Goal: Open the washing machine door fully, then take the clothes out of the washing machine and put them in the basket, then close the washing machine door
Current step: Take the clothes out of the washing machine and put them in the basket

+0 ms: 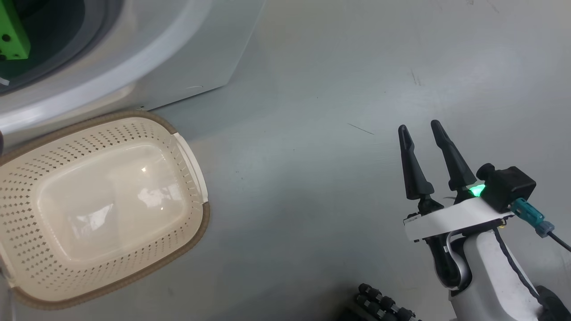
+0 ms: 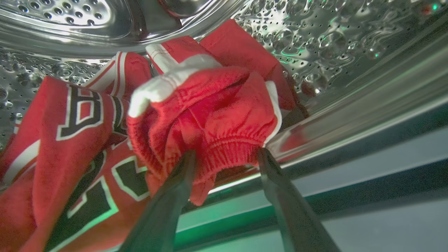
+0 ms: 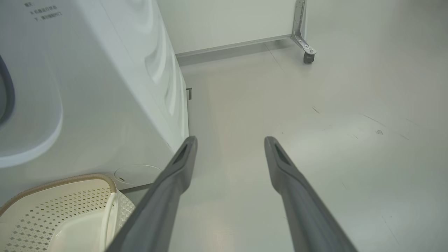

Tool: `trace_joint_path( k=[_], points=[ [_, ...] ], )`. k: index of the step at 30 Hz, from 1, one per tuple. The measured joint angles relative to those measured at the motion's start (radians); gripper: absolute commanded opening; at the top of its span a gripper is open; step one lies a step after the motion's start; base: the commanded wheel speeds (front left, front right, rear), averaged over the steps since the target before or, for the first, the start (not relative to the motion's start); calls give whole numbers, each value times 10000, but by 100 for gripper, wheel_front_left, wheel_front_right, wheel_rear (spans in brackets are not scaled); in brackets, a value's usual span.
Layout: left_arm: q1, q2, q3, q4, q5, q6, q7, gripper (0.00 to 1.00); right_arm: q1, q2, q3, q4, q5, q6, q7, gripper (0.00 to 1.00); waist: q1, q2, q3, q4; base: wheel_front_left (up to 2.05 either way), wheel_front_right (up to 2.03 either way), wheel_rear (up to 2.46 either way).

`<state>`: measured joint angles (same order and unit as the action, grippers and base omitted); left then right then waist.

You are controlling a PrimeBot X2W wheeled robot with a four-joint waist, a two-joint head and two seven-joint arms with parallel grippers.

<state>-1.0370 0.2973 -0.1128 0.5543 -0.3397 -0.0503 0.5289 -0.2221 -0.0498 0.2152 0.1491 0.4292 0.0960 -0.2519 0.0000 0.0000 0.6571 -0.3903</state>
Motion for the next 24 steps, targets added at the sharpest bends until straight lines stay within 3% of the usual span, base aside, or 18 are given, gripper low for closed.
trace_joint_path(
  k=[3,15,24],
  points=[
    [-68,0,-15,140,-8,0,173,0,-116,8,-17,-6,0,50,0,100,0,0,22,-10,0,0,0],
    [-432,4,-128,334,-6,-82,284,0,-434,36,-196,-56,0,86,0,100,0,0,170,53,0,0,0],
    [-471,-171,-123,38,-96,-263,-763,0,-476,46,-529,-121,-86,90,-2,100,0,0,155,363,0,0,0]
  ],
)
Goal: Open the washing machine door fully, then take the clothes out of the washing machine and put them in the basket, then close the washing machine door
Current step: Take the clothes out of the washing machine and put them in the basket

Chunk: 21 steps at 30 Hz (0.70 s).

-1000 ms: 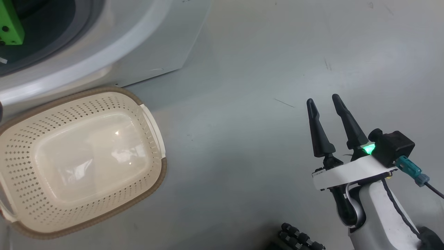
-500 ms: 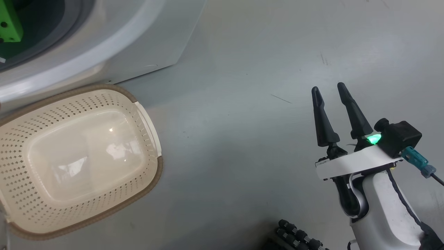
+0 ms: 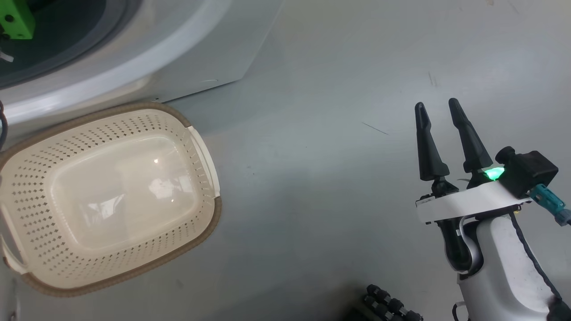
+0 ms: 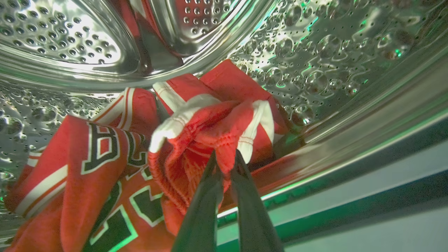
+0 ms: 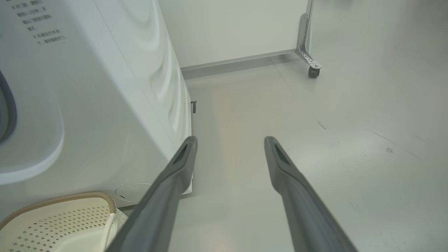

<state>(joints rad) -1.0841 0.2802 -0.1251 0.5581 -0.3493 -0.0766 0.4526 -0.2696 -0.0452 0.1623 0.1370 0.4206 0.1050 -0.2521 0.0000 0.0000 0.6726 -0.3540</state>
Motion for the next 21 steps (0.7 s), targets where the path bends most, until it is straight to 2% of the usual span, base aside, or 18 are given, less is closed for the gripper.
trace_joint_path(
  k=[8,16,21],
  points=[
    [410,-247,-75,-443,4,-90,-1317,0,0,-31,-282,-94,-288,71,0,100,0,0,-199,418,0,0,0],
    [1635,-635,-58,-849,77,-59,-2991,0,68,-226,-449,-84,-560,73,0,100,0,0,-601,845,0,0,0],
    [2615,-1037,-127,-1152,169,113,-4075,0,328,-387,-566,-75,-719,73,0,100,0,0,-1004,1171,0,0,0]
  ],
)
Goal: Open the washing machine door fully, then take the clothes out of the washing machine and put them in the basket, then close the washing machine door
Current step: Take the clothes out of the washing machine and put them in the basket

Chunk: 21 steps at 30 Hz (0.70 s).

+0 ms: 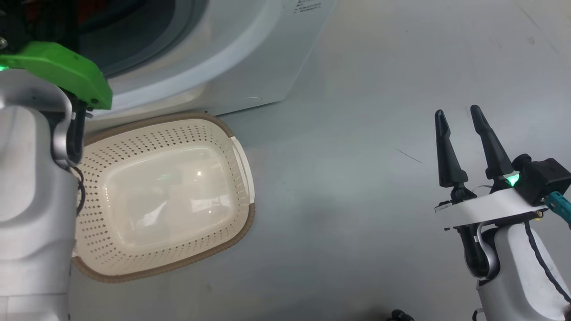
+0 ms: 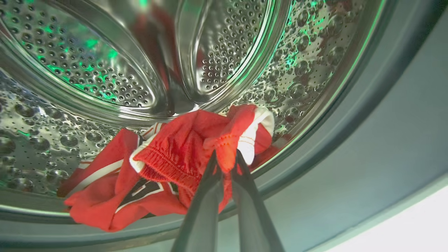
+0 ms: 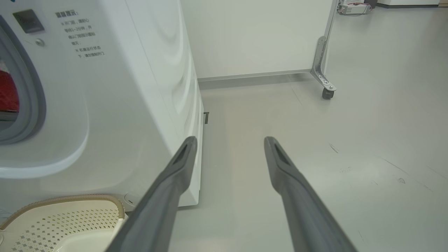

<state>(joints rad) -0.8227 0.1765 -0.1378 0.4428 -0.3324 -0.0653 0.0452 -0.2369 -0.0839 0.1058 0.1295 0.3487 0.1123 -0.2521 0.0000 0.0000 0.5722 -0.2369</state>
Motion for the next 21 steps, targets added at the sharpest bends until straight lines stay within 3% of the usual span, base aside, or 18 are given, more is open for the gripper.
trace_joint_path(
  k=[10,21],
  points=[
    [1362,-508,-198,-654,263,447,-1519,0,413,-123,-81,6,-169,2,0,100,0,0,-718,561,0,0,0],
    [3202,-940,-401,-1271,696,1223,-2548,0,952,-142,33,130,-391,8,0,100,0,0,-1643,1027,0,0,0]
  ],
)
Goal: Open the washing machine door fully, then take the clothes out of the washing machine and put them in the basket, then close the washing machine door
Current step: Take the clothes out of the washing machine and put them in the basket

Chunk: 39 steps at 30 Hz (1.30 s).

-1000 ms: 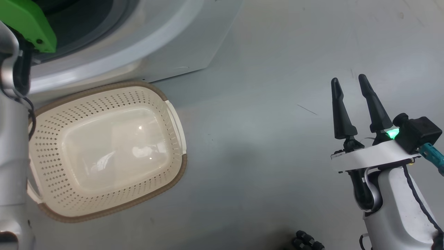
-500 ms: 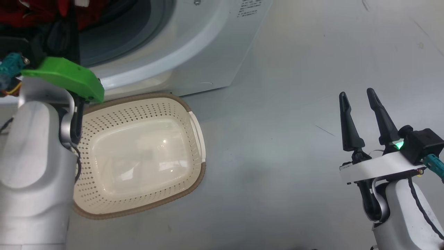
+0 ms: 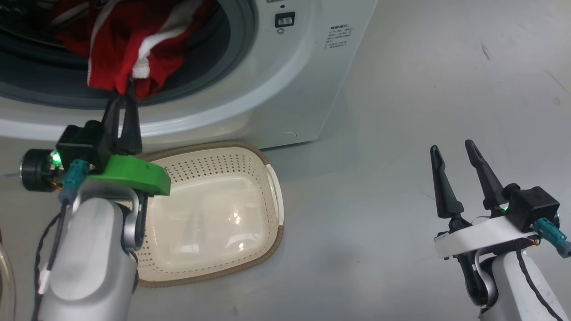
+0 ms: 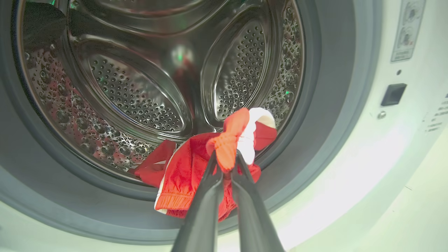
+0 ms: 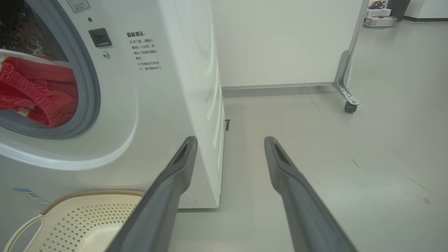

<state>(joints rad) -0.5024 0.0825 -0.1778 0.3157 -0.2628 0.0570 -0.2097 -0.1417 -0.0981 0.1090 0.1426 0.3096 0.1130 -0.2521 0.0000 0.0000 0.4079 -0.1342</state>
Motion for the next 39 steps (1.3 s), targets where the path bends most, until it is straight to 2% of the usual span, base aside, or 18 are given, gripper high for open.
trace_joint_path(
  k=[14,25,33,39],
  points=[
    [1987,-244,-479,-1066,380,360,-221,0,679,-46,236,98,-138,2,0,100,0,0,-1223,599,0,0,0],
    [3011,-244,-566,-2186,656,437,-291,0,1265,27,596,134,-293,-2,13,100,0,0,-2240,1051,0,0,0],
    [3617,-234,-531,-2892,752,499,-192,0,1592,61,698,6,-293,-15,134,100,-1,0,-2667,1197,0,0,0],
    [4238,-236,-527,-2742,673,520,228,0,1688,82,767,-151,-293,-25,238,100,0,0,-2714,1132,0,0,0]
  ],
)
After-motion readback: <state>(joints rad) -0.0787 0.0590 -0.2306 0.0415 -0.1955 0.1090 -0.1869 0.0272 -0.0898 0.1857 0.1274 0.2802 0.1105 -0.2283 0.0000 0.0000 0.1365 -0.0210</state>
